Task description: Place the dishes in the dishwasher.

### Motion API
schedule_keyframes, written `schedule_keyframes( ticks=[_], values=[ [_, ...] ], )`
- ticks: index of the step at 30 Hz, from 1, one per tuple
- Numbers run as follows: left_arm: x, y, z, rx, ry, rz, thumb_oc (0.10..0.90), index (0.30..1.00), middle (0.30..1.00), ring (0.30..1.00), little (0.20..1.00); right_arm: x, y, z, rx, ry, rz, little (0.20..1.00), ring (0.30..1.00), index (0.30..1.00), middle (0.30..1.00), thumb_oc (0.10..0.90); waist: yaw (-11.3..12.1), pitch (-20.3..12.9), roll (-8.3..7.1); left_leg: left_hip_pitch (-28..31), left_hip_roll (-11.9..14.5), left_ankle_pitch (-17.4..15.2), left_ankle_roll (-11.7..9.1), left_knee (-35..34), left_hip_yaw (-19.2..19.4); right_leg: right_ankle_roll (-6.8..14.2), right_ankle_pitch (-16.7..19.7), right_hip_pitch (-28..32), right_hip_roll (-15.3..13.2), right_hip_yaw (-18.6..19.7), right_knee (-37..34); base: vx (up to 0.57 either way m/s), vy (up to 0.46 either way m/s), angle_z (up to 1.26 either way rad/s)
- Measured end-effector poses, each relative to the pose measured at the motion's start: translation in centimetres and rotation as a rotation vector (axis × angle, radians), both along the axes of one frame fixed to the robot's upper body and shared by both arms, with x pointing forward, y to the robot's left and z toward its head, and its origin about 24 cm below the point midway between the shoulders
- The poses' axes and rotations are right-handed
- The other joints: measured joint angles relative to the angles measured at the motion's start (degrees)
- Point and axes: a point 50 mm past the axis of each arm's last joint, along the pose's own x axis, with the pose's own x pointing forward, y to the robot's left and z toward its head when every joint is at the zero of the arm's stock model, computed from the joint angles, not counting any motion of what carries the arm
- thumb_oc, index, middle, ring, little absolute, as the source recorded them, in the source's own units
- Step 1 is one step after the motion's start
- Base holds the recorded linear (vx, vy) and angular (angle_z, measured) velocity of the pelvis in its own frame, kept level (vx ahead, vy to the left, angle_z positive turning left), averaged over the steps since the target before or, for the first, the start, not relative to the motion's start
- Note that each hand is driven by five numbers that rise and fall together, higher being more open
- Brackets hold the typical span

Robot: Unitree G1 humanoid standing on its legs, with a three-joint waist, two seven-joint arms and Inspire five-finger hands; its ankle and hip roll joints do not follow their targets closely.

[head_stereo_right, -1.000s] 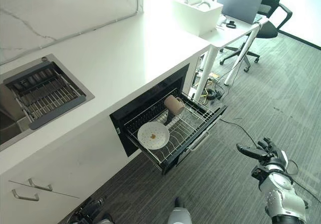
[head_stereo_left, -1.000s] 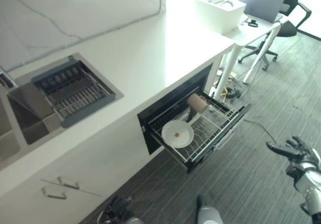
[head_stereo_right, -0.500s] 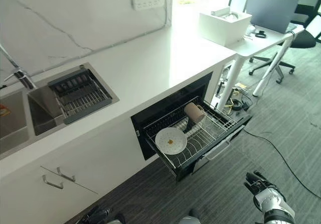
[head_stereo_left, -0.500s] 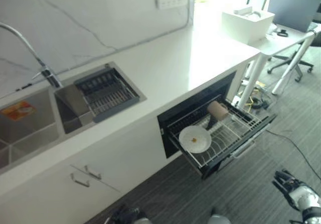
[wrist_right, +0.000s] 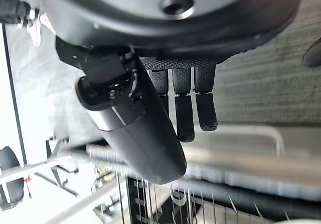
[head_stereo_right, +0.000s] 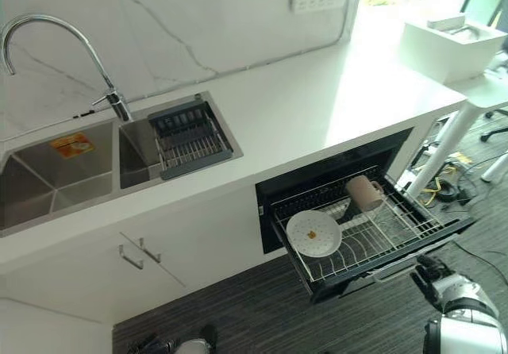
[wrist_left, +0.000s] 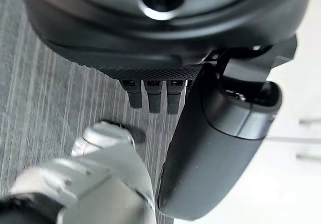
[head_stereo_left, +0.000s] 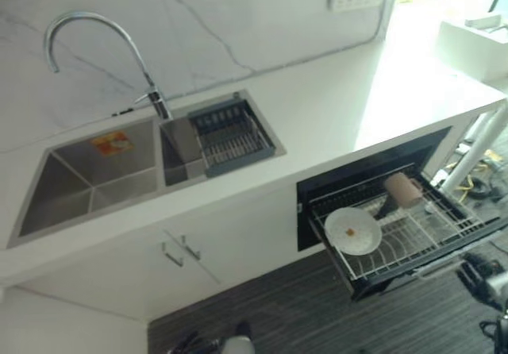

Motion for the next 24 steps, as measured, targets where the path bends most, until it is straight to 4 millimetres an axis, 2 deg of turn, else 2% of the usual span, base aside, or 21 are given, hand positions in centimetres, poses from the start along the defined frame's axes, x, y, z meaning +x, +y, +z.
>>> schedule_keyframes(
  ticks=[3, 4, 5, 7, 9, 10, 12, 14, 18, 22, 24],
  values=[
    [-0.2, 0.0, 0.0, 0.002, 0.008, 0.011, 0.800, 0.900, 0.900, 0.900, 0.900, 1.5, -0.2, 1.8, -0.032, -0.027, 0.029, 0.300, 0.300, 0.300, 0.300, 0.400, 0.1, 3.5, 0.55, -1.0, -0.8, -0.4, 0.4, 1.0, -0.5, 0.1, 0.2, 0.0, -0.9, -0.4, 0.0, 0.00, 0.107, 0.15],
    [-0.3, 0.0, -0.1, 0.003, 0.012, 0.016, 0.800, 0.900, 0.900, 0.900, 0.900, 1.9, -0.2, 2.4, -0.050, -0.024, 0.045, 0.300, 0.300, 0.300, 0.300, 0.400, 0.3, 4.1, 0.31, -1.9, -1.7, -0.3, 0.7, 1.3, -0.8, 0.1, 0.2, -0.1, -1.7, -0.7, -0.4, 0.02, 0.185, 0.26],
    [-0.2, -0.3, -0.1, -0.004, 0.005, 0.020, 0.800, 0.900, 0.900, 0.900, 0.900, 3.1, -0.4, 4.0, -0.102, -0.026, 0.072, 0.300, 0.300, 0.300, 0.300, 0.400, 0.4, 5.0, 0.78, -2.7, -2.7, -0.5, 1.0, 1.7, -0.9, 0.3, 0.3, 0.0, -2.9, -1.7, -0.9, 0.01, 0.165, 0.24],
    [0.0, -0.3, -0.1, -0.013, -0.005, 0.040, 0.800, 0.900, 0.900, 0.900, 0.900, 3.5, -0.6, 4.9, -0.127, -0.032, 0.083, 0.300, 0.300, 0.300, 0.300, 0.400, 0.6, 5.4, 1.14, -3.3, -3.3, -0.4, 1.3, 1.9, -1.0, 0.5, 0.5, 0.0, -3.4, -1.9, -1.2, -0.01, 0.080, 0.19],
    [0.5, -0.3, 0.1, -0.014, -0.033, 0.049, 0.800, 0.900, 0.900, 0.900, 0.900, 4.1, -1.0, 6.4, -0.175, -0.059, 0.080, 0.300, 0.300, 0.300, 0.300, 0.400, 1.7, 6.3, 2.07, -5.0, -4.3, -0.4, 2.1, 2.8, -1.8, 0.8, 1.3, 0.0, -4.5, -3.6, -1.6, 0.00, 0.052, 0.29],
    [0.9, -0.3, 0.2, -0.015, -0.045, 0.046, 0.800, 0.900, 0.900, 0.900, 0.900, 4.4, -0.9, 6.9, -0.183, -0.077, 0.077, 0.300, 0.300, 0.300, 0.300, 0.400, 2.6, 7.4, 1.73, -5.8, -4.7, -0.4, 2.3, 3.2, -2.4, 0.8, 1.5, 0.1, -4.8, -4.1, -1.6, 0.03, 0.054, 0.24],
    [1.4, -0.4, 0.4, -0.015, -0.067, 0.043, 0.800, 0.900, 0.900, 0.900, 0.900, 4.9, -1.0, 7.8, -0.206, -0.107, 0.054, 0.300, 0.300, 0.300, 0.300, 0.400, 3.4, 8.4, 2.02, -6.6, -5.4, -0.5, 2.5, 4.2, -3.7, 0.9, 1.9, 1.1, -5.4, -6.4, -1.6, 0.06, 0.053, 0.38],
    [1.6, -0.3, 0.5, -0.022, -0.073, 0.060, 0.800, 0.900, 0.900, 0.900, 0.900, 5.7, -0.5, 8.1, -0.193, -0.132, 0.064, 0.300, 0.300, 0.300, 0.300, 0.400, 4.0, 9.6, 1.39, -6.9, -6.1, -0.8, 2.6, 5.2, -4.5, 1.0, 2.0, 1.9, -5.9, -7.0, -1.6, 0.10, 0.066, 0.30],
    [2.8, -0.4, 0.9, -0.026, -0.119, 0.066, 0.800, 0.900, 0.900, 0.900, 0.900, 5.7, -0.4, 8.0, -0.182, -0.135, 0.045, 0.300, 0.300, 0.300, 0.300, 0.400, 6.8, 10.6, 0.41, -8.4, -7.9, -2.4, 3.6, 8.4, -6.2, 0.6, 2.3, 4.6, -6.9, -9.7, -2.3, 0.08, 0.032, 0.30],
    [3.7, -0.4, 1.3, -0.016, -0.147, 0.056, 0.800, 0.900, 0.900, 0.900, 0.900, 6.9, 0.0, 9.4, -0.205, -0.177, 0.049, 0.300, 0.300, 0.300, 0.300, 0.400, 7.8, 11.1, 0.45, -10.8, -9.4, -3.8, 3.8, 10.2, -8.0, 0.5, 2.2, 5.2, -7.7, -12.0, -2.7, 0.13, 0.028, 0.27],
    [3.4, -0.2, 1.2, -0.012, -0.137, 0.064, 0.800, 0.900, 0.900, 0.900, 0.900, 7.8, 0.7, 9.8, -0.211, -0.193, 0.085, 0.300, 0.300, 0.300, 0.300, 0.400, 8.1, 11.2, 0.78, -11.5, -9.8, -4.4, 3.9, 11.2, -8.6, 0.7, 2.3, 6.1, -7.6, -12.8, -3.4, 0.05, 0.044, 0.17]
  ],
)
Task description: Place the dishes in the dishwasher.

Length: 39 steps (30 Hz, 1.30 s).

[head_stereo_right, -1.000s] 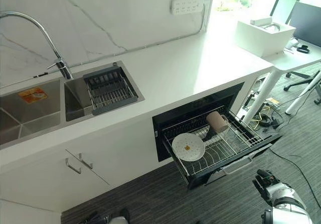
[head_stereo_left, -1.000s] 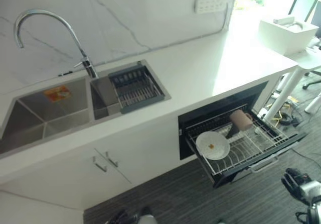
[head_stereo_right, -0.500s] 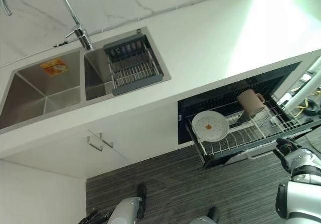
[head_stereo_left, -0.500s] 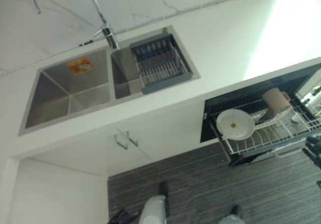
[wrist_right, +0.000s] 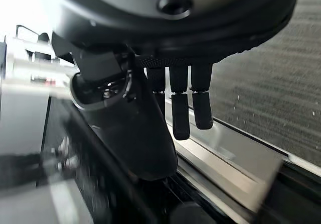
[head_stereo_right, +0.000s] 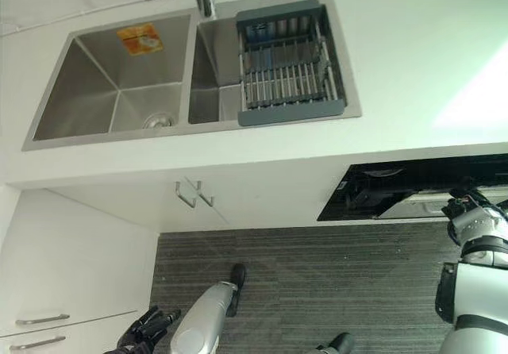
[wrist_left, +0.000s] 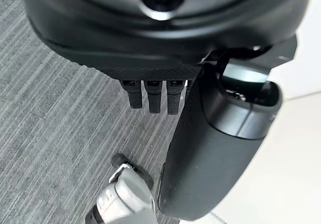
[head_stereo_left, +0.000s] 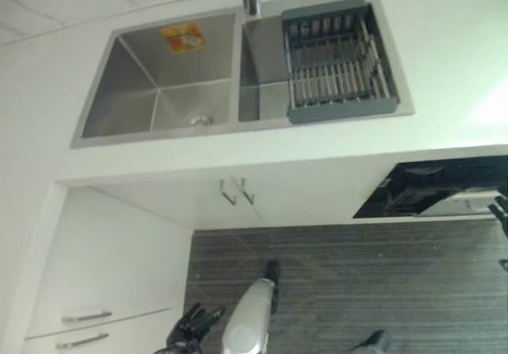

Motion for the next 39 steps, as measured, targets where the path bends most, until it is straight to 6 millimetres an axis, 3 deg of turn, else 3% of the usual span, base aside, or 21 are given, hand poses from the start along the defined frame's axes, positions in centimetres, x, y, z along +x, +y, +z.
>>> schedule_keyframes(
  ticks=[2, 8, 14, 15, 16, 17, 20, 25, 27, 28, 30, 32, 33, 35, 39],
  values=[
    [0.2, 0.1, 0.1, -0.012, -0.011, 0.024, 0.800, 0.900, 0.900, 0.900, 0.900, 0.8, 0.4, 0.6, 0.027, -0.094, 0.024, 0.300, 0.300, 0.300, 0.300, 0.400, 0.1, 0.7, 0.31, -1.1, -0.5, 0.0, 0.4, 0.6, -0.3, 0.0, 0.1, -0.1, -0.3, -0.7, 0.0, 0.03, 0.014, 0.17],
    [1.1, 0.8, 0.8, 0.001, -0.064, 0.014, 0.800, 0.900, 0.900, 0.900, 0.900, 0.5, -0.3, 1.2, 0.029, -0.205, 0.041, 0.300, 0.300, 0.300, 0.300, 0.400, -0.1, 1.7, 0.49, -3.7, -0.6, 0.3, 0.9, 1.8, -1.0, -0.1, 0.7, -2.0, -0.3, -1.3, 0.5, -0.02, 0.009, 0.03],
    [-0.2, 1.7, 0.6, -0.038, -0.077, -0.004, 0.800, 0.900, 0.900, 0.900, 0.900, 0.3, -0.5, 1.1, 0.011, -0.268, 0.133, 0.300, 0.300, 0.300, 0.300, 0.400, -0.8, 2.5, 1.02, -3.8, -0.1, 1.0, 0.6, 1.3, -1.4, 0.1, 1.2, -2.4, 0.8, 0.1, -0.4, -0.07, -0.003, -0.01],
    [0.0, 1.7, 0.6, -0.038, -0.089, -0.011, 0.800, 0.900, 0.900, 0.900, 0.900, 0.4, -0.3, 0.9, 0.015, -0.276, 0.161, 0.519, 0.519, 0.519, 0.519, 0.546, -0.8, 2.6, 0.94, -3.8, 0.2, 1.0, 0.7, 1.4, -1.4, 0.1, 1.2, -2.4, 1.2, 0.2, -0.4, -0.04, -0.046, -0.04],
    [0.3, 1.7, 0.8, -0.034, -0.105, -0.026, 0.800, 0.900, 0.900, 0.900, 0.900, 0.6, 0.1, 0.5, 0.024, -0.287, 0.194, 0.832, 0.832, 0.832, 0.832, 0.755, -1.1, 2.7, 0.63, -3.7, 0.8, 1.1, 0.7, 1.5, -1.4, 0.1, 1.2, -2.4, 1.7, 0.2, -0.4, -0.06, -0.075, -0.06],
    [0.6, 1.9, 1.0, -0.018, -0.113, -0.054, 0.800, 0.900, 0.900, 0.900, 0.900, 1.1, 0.9, -0.2, 0.039, -0.305, 0.245, 0.900, 0.900, 0.900, 0.900, 0.800, -1.5, 2.9, 0.17, -3.5, 1.3, 1.1, 0.5, 1.5, -1.5, 0.2, 1.3, -2.1, 2.2, 0.2, -0.3, -0.06, -0.073, -0.13],
    [2.3, 2.6, 2.3, 0.011, -0.199, -0.103, 0.800, 0.900, 0.900, 0.900, 0.900, 1.7, 3.4, -2.6, 0.054, -0.368, 0.405, 0.900, 0.900, 0.900, 0.900, 0.800, -2.0, 3.2, -1.83, -2.2, 3.7, 0.9, -0.3, 1.3, -0.8, 0.1, 1.2, -2.2, 4.0, 1.6, -0.2, -0.06, -0.086, -0.26],
    [5.6, 2.5, 4.6, 0.051, -0.347, -0.140, 0.800, 0.900, 0.900, 0.900, 0.900, 2.1, 10.7, -6.9, 0.107, -0.468, 0.651, 0.900, 0.900, 0.900, 0.900, 0.800, -5.4, 1.5, -5.37, 1.1, 7.9, -0.1, -1.7, 0.9, 1.0, -0.3, 0.0, -2.6, 6.8, 4.5, 0.6, -0.05, -0.124, -0.39],
    [6.6, 2.6, 5.2, 0.069, -0.363, -0.133, 0.800, 0.900, 0.900, 0.900, 0.900, 1.2, 14.6, -9.4, 0.115, -0.432, 0.746, 0.900, 0.900, 0.900, 0.900, 0.800, -7.0, -0.1, -7.65, 2.4, 9.7, -0.1, -2.2, 0.5, 2.5, -0.7, -0.5, -3.6, 7.9, 6.4, 1.1, -0.10, -0.098, -0.63],
    [7.1, 2.7, 5.4, 0.080, -0.371, -0.128, 0.800, 0.900, 0.900, 0.900, 0.900, -0.3, 17.1, -12.1, 0.129, -0.344, 0.833, 0.900, 0.900, 0.900, 0.900, 0.800, -8.4, -1.4, -9.19, 4.0, 11.2, -0.2, -2.5, -0.1, 4.2, -1.0, -0.5, -4.0, 8.9, 8.5, 1.5, -0.10, -0.076, -0.66],
    [7.3, 2.7, 4.9, 0.078, -0.348, -0.120, 0.800, 0.900, 0.900, 0.900, 0.900, -2.3, 17.1, -14.9, 0.173, -0.252, 0.811, 0.900, 0.900, 0.900, 0.900, 0.800, -10.5, -2.7, -9.46, 5.5, 12.3, -0.1, -2.9, -0.7, 5.6, -1.2, -0.4, -4.0, 9.7, 10.0, 1.3, -0.07, -0.046, -0.56],
    [6.2, 2.9, 3.4, 0.098, -0.259, -0.103, 0.800, 0.900, 0.900, 0.900, 0.900, -4.9, 16.3, -17.9, 0.216, -0.124, 0.752, 0.900, 0.900, 0.900, 0.900, 0.800, -12.0, -4.5, -9.00, 7.4, 13.5, -0.5, -3.5, -1.2, 7.2, -1.3, -0.4, -3.9, 10.6, 11.9, 1.2, -0.01, -0.016, -0.51],
    [4.7, 2.8, 2.2, 0.096, -0.180, -0.076, 0.800, 0.900, 0.900, 0.900, 0.900, -6.9, 15.6, -19.5, 0.216, -0.031, 0.732, 0.900, 0.900, 0.900, 0.900, 0.800, -13.2, -5.6, -8.48, 9.3, 14.0, -0.3, -3.9, -2.6, 8.4, -1.4, -0.5, -3.8, 11.1, 13.0, 1.0, 0.00, -0.017, -0.44],
    [3.5, 2.2, 1.3, 0.079, -0.132, -0.070, 0.800, 0.900, 0.900, 0.900, 0.900, -9.0, 14.7, -20.7, 0.194, 0.070, 0.737, 0.900, 0.900, 0.900, 0.900, 0.800, -14.5, -6.8, -7.43, 10.4, 14.7, 0.6, -4.5, -4.2, 9.0, -2.0, -0.9, -4.1, 11.7, 13.4, 1.2, 0.00, -0.010, -0.24],
    [1.3, 1.8, 0.0, 0.111, -0.007, -0.051, 0.800, 0.900, 0.900, 0.900, 0.900, -13.4, 15.2, -23.7, 0.180, 0.286, 0.800, 0.900, 0.900, 0.900, 0.900, 0.800, -14.5, -10.8, -6.57, 13.9, 14.8, 2.9, -4.7, -9.3, 10.0, -2.5, -2.5, -4.0, 12.1, 14.0, 2.7, 0.00, -0.015, -0.06]
  ],
)
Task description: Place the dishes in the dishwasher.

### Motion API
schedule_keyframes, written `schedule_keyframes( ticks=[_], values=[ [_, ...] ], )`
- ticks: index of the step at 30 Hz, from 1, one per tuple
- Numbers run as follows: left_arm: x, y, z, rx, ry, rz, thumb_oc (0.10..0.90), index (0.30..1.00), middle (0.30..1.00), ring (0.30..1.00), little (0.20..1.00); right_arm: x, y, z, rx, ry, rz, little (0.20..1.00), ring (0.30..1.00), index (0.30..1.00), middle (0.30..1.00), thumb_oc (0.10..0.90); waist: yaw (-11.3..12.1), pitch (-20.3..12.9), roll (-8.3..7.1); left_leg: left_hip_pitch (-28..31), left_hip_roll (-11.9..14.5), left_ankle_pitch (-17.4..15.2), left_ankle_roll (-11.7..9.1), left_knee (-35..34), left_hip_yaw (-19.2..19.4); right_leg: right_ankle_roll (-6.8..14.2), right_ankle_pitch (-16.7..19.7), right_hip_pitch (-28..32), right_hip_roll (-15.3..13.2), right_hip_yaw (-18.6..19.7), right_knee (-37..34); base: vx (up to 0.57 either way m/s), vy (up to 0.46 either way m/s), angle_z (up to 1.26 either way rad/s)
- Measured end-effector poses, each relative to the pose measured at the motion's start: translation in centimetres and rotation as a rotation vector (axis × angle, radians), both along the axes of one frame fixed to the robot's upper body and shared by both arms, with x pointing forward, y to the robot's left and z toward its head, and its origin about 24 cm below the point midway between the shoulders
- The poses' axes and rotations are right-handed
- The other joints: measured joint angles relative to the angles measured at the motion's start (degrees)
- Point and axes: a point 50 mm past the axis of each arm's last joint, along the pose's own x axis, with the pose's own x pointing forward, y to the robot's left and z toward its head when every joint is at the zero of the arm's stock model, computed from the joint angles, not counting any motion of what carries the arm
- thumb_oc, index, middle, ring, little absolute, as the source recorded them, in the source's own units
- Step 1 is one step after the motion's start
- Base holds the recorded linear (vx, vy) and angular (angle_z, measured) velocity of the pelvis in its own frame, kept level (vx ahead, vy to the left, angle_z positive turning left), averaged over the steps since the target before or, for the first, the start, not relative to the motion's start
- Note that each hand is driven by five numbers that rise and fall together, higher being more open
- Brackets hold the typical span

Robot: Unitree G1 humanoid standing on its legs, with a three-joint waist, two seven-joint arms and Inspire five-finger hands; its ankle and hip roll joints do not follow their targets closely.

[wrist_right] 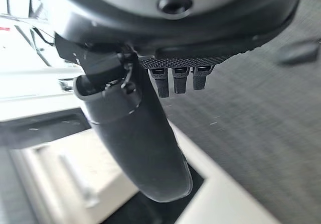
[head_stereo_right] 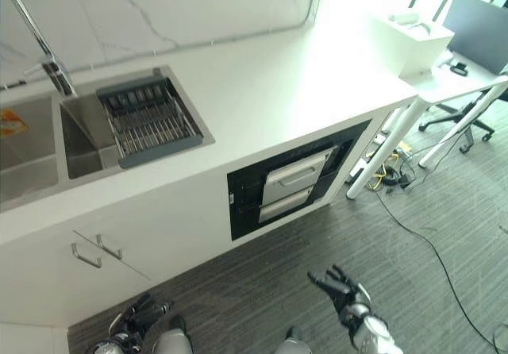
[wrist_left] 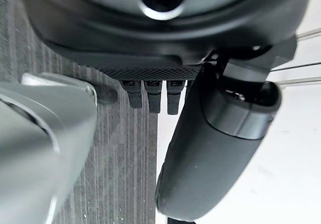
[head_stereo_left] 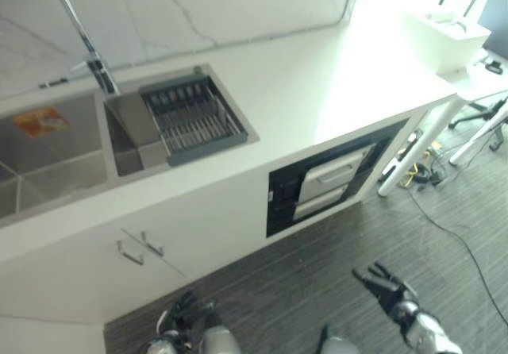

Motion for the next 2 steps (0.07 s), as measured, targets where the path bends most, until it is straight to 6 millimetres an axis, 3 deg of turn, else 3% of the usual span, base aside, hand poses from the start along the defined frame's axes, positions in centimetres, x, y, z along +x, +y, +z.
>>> schedule_keyframes(
  ticks=[2],
  values=[
    [-0.5, 0.2, -0.2, 0.005, 0.025, 0.018, 0.800, 0.900, 0.900, 0.900, 0.900, -1.7, 0.5, -1.2, -0.001, 0.072, -0.003, 0.900, 0.900, 0.900, 0.900, 0.800, 0.0, -1.5, 0.34, 0.6, 0.0, 0.3, -0.4, -1.3, -0.1, 0.2, -0.6, 0.1, 0.0, -0.1, 0.6, 0.08, -0.014, 0.10]
  ],
)
